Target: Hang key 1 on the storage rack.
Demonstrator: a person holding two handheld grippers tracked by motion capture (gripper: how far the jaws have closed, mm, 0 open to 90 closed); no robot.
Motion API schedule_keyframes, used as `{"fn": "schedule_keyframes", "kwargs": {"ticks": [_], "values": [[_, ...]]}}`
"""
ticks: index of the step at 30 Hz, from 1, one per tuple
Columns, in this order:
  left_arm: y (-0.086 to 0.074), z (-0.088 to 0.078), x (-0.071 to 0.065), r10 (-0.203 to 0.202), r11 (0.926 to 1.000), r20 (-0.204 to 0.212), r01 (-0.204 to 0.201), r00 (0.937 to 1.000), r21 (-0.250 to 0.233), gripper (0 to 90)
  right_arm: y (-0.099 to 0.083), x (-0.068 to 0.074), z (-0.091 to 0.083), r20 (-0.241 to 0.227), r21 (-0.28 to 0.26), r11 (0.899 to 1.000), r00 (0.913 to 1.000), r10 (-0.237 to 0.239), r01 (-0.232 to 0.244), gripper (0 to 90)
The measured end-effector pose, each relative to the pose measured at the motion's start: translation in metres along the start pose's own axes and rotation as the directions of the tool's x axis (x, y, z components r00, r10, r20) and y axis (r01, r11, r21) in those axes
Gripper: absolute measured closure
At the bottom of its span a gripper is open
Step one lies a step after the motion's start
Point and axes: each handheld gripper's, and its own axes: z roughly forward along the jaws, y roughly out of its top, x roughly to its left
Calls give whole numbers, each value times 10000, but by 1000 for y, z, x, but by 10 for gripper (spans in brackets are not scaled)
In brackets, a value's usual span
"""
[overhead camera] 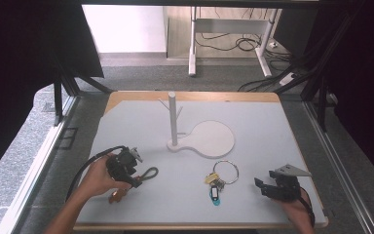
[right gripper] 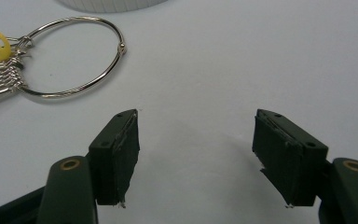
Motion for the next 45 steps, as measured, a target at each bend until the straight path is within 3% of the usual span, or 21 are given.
{"fn": "schedule_keyframes", "kwargs": {"ticks": [21, 33, 45], "values": [[6, 16, 6, 463, 9937, 7, -462, 9989, 1020, 545, 0, 1, 1, 37, 143, 9999, 10000, -40, 39, 317], [8, 28, 5, 688, 9864, -306, -634, 9972, 1513, 605, 0, 0, 0, 31, 152, 9999, 10000, -82, 82, 317], [6, 27, 5, 505, 9901, -368, -452, 9980, 1332, 664, 0, -1, 0, 105, 166, 9999, 9999, -46, 44, 318]]}}
